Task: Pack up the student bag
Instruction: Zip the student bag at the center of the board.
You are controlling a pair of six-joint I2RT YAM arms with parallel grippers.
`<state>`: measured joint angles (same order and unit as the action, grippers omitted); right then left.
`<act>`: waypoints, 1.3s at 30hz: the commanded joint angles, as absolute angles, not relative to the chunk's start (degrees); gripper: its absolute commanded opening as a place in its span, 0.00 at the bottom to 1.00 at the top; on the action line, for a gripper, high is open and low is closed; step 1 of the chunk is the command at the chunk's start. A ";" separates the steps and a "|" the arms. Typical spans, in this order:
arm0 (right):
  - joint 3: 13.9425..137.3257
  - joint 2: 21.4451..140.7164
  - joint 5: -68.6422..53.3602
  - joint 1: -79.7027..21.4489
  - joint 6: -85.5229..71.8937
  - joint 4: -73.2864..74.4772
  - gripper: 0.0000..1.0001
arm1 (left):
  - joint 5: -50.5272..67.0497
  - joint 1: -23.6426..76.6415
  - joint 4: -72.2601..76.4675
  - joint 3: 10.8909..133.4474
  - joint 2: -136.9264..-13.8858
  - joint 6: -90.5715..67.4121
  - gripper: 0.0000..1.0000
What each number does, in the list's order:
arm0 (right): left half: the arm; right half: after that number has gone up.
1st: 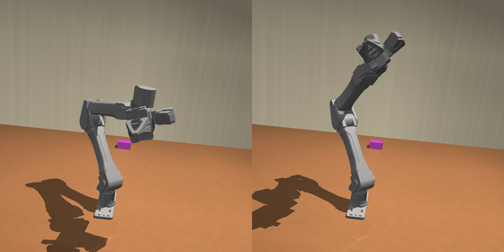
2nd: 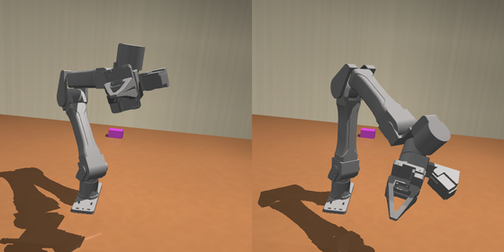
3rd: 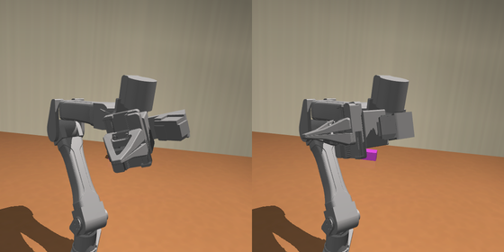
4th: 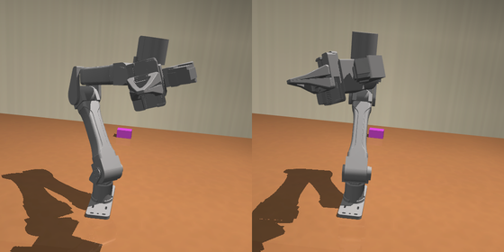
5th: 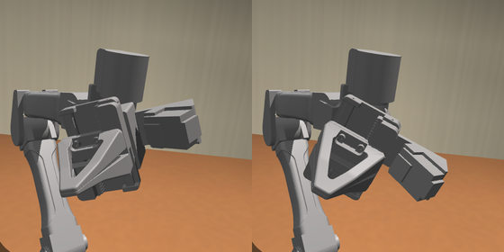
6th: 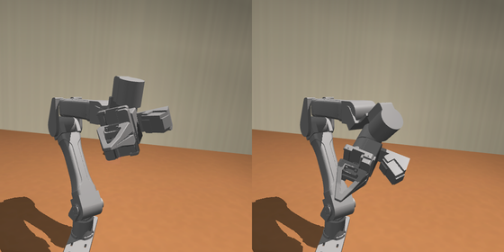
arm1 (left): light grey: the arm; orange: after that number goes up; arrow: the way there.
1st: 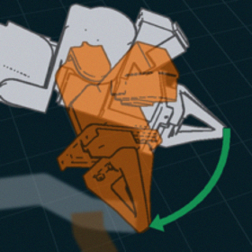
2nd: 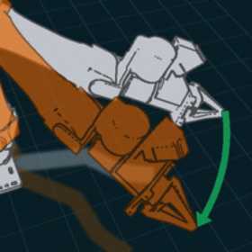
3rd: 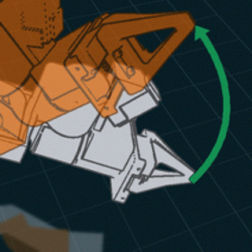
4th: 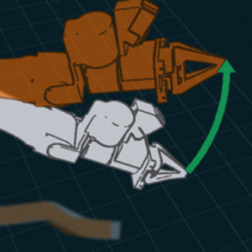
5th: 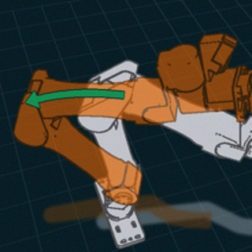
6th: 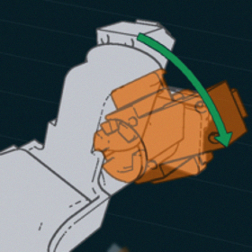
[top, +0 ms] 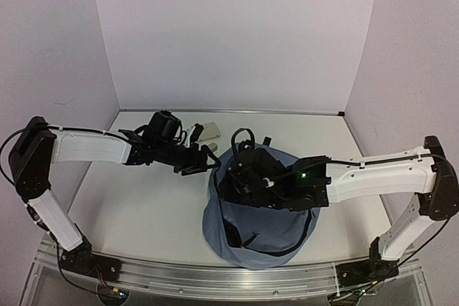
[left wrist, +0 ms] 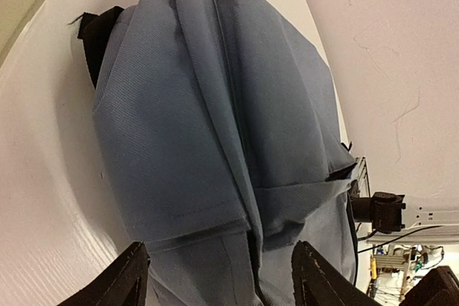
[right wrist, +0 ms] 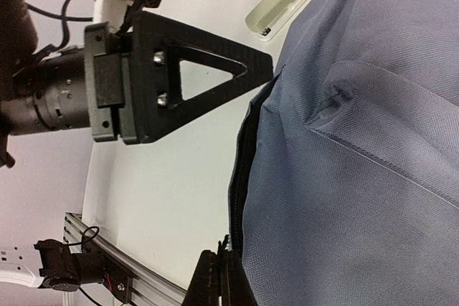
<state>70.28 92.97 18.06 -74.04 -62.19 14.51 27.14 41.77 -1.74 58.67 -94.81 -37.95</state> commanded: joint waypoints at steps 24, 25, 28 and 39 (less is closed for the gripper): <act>69.70 93.36 19.55 -72.96 -63.62 11.43 0.00 | 16.92 52.60 -13.34 56.53 -86.20 -49.14 0.30; 69.53 93.30 19.83 -72.88 -63.81 11.43 0.00 | 17.15 52.80 -13.16 56.17 -85.85 -49.47 0.26; 68.66 93.02 20.12 -72.04 -64.97 11.50 0.00 | 18.12 53.22 -11.41 53.65 -84.50 -50.97 0.08; 63.52 89.80 19.17 -68.60 -64.98 11.52 0.00 | 14.00 53.26 -5.81 44.02 -77.46 -50.73 0.00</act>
<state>63.66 93.08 16.01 -70.20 -65.60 11.86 15.21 53.22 -6.17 45.84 -80.65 -51.51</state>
